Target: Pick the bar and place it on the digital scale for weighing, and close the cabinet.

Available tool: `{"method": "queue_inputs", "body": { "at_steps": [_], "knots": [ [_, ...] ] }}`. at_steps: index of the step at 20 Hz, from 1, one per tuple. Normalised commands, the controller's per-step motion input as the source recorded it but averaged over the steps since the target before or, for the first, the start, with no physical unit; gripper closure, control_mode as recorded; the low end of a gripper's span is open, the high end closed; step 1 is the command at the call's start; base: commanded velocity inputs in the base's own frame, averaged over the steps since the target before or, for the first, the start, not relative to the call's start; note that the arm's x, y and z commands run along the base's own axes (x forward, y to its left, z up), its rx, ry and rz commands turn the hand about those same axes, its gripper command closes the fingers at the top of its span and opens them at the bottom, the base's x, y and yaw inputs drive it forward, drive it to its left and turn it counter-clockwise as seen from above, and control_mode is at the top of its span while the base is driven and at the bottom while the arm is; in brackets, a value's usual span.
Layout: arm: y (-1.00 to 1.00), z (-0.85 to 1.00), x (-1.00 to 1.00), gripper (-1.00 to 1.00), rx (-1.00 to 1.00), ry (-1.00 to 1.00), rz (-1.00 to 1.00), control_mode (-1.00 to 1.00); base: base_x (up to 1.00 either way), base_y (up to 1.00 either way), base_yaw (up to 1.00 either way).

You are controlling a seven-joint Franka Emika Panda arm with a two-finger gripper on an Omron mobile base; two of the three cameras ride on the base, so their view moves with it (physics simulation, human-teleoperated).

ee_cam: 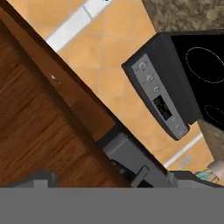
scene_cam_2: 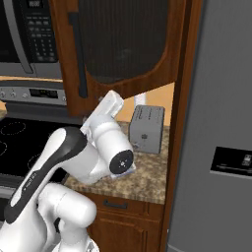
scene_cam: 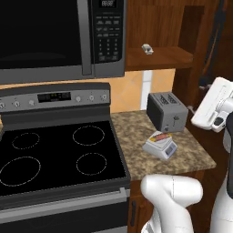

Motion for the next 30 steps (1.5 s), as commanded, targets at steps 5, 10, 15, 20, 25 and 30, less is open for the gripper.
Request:
{"method": "queue_inputs", "body": {
  "at_steps": [5,10,15,20,25,30],
  "knots": [
    [0.60,0.00,0.84,-1.00,0.10,0.00,0.18,-1.00,0.00,0.00,0.00],
    [0.62,0.00,0.67,-1.00,0.06,0.00,0.17,-1.00,0.00,0.00,0.00],
    [0.47,0.00,0.85,-1.00,0.02,0.00,0.06,-1.00,0.00,0.00,0.00],
    [0.38,0.18,0.83,-1.00,0.00,0.03,0.00,-1.00,0.00,0.00,0.00],
    [0.26,0.26,0.65,-1.00,0.00,0.01,0.00,-1.00,0.00,0.00,0.00],
    [0.14,0.12,0.75,-1.00,0.00,0.00,-0.01,-1.00,0.00,0.00,0.00]
  ]
}}
